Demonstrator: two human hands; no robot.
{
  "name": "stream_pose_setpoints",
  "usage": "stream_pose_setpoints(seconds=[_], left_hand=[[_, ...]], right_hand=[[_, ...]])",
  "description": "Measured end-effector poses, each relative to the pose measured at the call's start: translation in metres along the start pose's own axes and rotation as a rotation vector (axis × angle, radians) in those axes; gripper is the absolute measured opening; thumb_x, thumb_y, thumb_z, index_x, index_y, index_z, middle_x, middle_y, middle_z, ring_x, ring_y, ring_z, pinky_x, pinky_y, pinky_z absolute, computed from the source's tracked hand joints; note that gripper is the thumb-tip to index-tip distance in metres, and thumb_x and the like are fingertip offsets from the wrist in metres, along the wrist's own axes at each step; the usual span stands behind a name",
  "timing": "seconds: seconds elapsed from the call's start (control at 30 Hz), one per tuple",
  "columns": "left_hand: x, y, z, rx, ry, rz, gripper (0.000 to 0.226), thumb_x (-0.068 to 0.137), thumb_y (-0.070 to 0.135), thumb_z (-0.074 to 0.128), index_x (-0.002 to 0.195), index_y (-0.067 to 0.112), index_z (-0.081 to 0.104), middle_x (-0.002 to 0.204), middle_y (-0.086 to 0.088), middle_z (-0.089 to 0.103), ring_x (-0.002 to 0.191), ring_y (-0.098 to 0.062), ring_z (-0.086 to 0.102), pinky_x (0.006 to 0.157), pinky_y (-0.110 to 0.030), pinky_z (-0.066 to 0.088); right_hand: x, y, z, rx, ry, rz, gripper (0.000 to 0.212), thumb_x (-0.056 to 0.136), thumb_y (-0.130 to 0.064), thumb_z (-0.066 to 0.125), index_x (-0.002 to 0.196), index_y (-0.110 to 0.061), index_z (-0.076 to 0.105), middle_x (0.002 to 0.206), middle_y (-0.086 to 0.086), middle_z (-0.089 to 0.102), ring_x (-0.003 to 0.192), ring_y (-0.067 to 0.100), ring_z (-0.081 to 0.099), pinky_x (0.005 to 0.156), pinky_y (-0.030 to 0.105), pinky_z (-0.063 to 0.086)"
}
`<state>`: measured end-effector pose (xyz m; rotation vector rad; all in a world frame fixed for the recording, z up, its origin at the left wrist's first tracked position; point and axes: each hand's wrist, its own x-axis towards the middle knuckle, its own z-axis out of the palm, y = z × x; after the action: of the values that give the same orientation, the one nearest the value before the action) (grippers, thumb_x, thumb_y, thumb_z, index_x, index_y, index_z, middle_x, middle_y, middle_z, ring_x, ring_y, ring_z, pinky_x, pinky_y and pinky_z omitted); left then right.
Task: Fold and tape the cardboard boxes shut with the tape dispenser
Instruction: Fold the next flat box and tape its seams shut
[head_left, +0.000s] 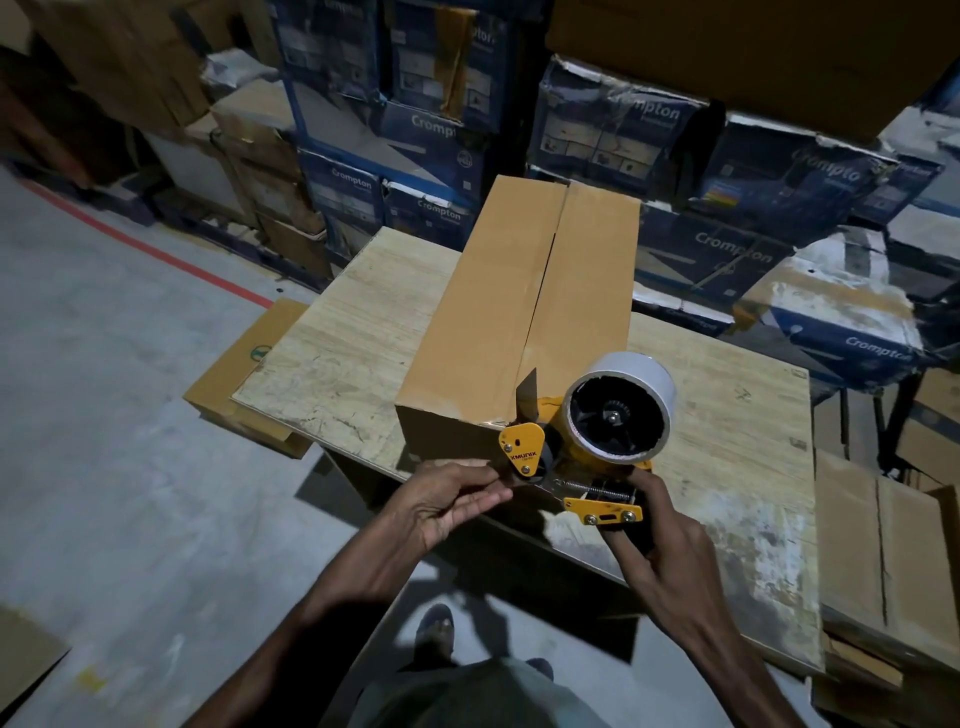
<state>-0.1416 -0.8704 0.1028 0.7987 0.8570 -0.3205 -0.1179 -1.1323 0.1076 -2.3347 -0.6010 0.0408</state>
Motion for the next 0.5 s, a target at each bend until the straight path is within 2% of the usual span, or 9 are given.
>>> stream_pose_setpoints(seconds=[0.07, 0.17, 0.3, 0.4, 0.5], left_hand=[[0.0, 0.002, -0.005, -0.014, -0.002, 0.017, 0.022, 0.094, -0.012, 0.06, 0.115, -0.011, 0.066, 0.091, -0.031, 0.074, 0.067, -0.028, 0.077, 0.053, -0.025, 0.061], [0.001, 0.006, -0.012, -0.041, 0.0, 0.035, 0.02, 0.095, -0.012, 0.06, 0.113, -0.013, 0.067, 0.092, -0.032, 0.074, 0.066, -0.029, 0.077, 0.053, -0.026, 0.061], [0.004, 0.01, -0.018, -0.026, 0.063, 0.1, 0.009, 0.094, -0.009, 0.063, 0.1, -0.011, 0.069, 0.076, -0.028, 0.073, 0.055, -0.021, 0.074, 0.048, -0.022, 0.059], [0.01, 0.014, -0.023, 0.044, 0.113, 0.174, 0.013, 0.092, -0.008, 0.067, 0.105, -0.011, 0.069, 0.073, -0.022, 0.074, 0.053, -0.016, 0.072, 0.048, -0.018, 0.057], [0.019, 0.021, -0.031, 0.127, 0.191, 0.235, 0.016, 0.091, -0.006, 0.07, 0.107, -0.01, 0.069, 0.069, -0.019, 0.074, 0.052, -0.014, 0.071, 0.047, -0.017, 0.055]], right_hand=[[0.005, -0.001, 0.0, -0.01, -0.017, -0.028, 0.065, 0.089, -0.011, 0.077, 0.138, -0.038, 0.045, 0.059, -0.02, 0.052, 0.052, 0.01, 0.05, 0.047, 0.024, 0.033], [0.015, -0.005, 0.0, -0.044, -0.038, -0.083, 0.061, 0.09, -0.015, 0.073, 0.136, -0.042, 0.044, 0.057, -0.017, 0.048, 0.052, 0.01, 0.047, 0.048, 0.027, 0.033], [0.026, -0.01, 0.003, -0.058, -0.065, -0.14, 0.054, 0.088, -0.025, 0.065, 0.136, -0.039, 0.045, 0.061, -0.025, 0.05, 0.051, 0.002, 0.045, 0.048, 0.024, 0.033], [0.037, -0.009, 0.006, -0.075, -0.084, -0.182, 0.054, 0.09, -0.028, 0.066, 0.138, -0.041, 0.044, 0.059, -0.022, 0.046, 0.052, 0.005, 0.047, 0.049, 0.024, 0.036], [0.048, -0.007, 0.009, -0.121, -0.126, -0.236, 0.06, 0.09, -0.018, 0.075, 0.14, -0.037, 0.047, 0.067, -0.02, 0.048, 0.054, 0.01, 0.044, 0.051, 0.02, 0.036]])
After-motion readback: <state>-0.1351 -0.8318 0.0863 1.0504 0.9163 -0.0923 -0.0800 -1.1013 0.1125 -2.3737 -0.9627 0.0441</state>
